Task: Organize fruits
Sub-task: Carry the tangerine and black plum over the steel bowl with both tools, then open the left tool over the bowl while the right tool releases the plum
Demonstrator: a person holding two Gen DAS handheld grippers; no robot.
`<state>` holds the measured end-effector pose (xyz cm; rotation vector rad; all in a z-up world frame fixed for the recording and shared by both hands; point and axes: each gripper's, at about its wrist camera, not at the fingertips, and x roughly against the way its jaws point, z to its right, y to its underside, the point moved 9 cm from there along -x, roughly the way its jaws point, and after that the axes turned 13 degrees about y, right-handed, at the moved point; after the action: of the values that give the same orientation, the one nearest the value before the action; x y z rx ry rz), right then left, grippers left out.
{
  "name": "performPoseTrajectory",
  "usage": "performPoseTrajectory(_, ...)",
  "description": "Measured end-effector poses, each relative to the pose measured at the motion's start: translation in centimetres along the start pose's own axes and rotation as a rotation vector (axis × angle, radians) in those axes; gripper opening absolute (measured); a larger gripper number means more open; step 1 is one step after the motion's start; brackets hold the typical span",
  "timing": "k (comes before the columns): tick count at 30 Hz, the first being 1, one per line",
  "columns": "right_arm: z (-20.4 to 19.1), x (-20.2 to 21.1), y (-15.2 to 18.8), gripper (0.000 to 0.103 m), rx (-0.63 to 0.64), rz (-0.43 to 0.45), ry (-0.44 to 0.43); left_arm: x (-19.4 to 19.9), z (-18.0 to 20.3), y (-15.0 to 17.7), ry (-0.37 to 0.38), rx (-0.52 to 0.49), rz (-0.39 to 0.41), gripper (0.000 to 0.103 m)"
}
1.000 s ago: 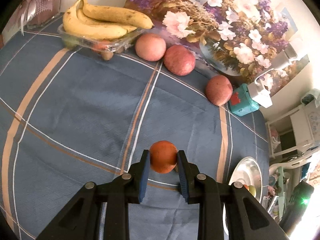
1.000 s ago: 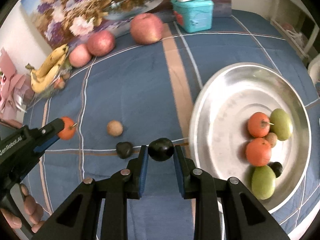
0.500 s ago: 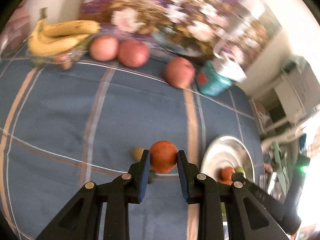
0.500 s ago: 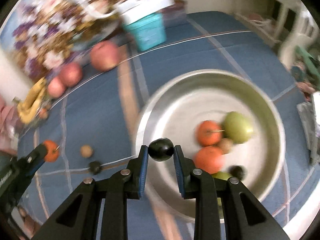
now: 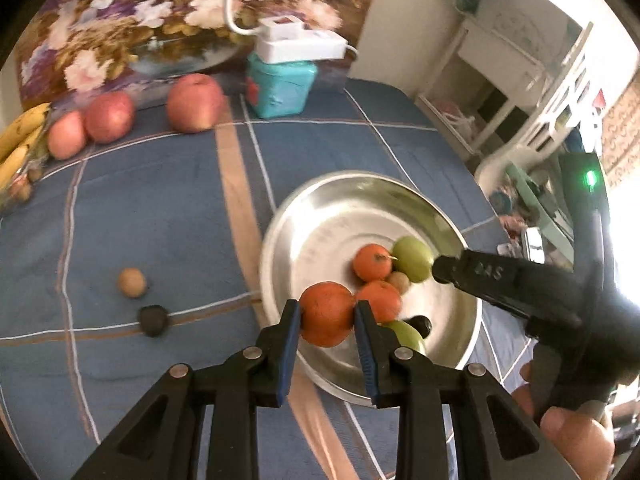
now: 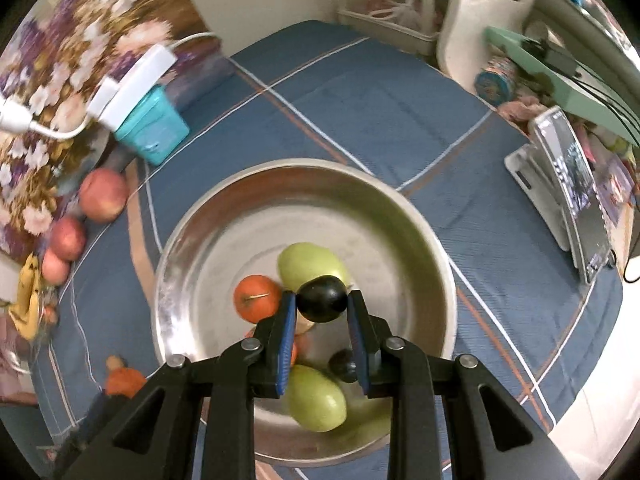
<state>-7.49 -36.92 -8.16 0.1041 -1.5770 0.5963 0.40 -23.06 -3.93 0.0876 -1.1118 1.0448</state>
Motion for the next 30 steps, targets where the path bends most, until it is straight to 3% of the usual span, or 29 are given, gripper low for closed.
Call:
performPoseTrajectory(3,0.2,-0.1,0.0,0.027,-0.006,-0.006,0.007,-0.3,0.4,0.2,0.005,-0.015,-0.011,0.037)
performPoseTrajectory(5,0.4,0.0,0.0,0.027,-0.004,-0.010,0.011,-0.1,0.1,-0.1,0.006,-0.006,0.003,0.056)
performPoseTrajectory(15,0.1,-0.2,0.0,0.028,0.004,-0.002,0.018,0.6,-2.0,-0.4,0.001,0.083,0.010,0.058)
performPoseTrajectory(24,-1.3,0.2,0.4,0.028,0.045,0.010,0.014,2.2,-8.5,0.2,-0.166,0.238,-0.010,0.064)
performPoseTrajectory(27,-3.1,0.5,1.1,0.028,0.095,0.012,-0.010,3.7,-10.8,0.2,-0.195,0.291,0.014,0.068)
performPoseTrajectory(29,-4.7,0.9,1.7,0.028,0.148,0.014,-0.033,4.7,-12.1,0.7,-0.185,0.338,0.027,0.081)
performPoseTrajectory(30,-5.5,1.1,2.0,0.028,0.169,0.015,-0.045,5.0,-12.7,0.9,-0.178,0.361,0.030,0.082)
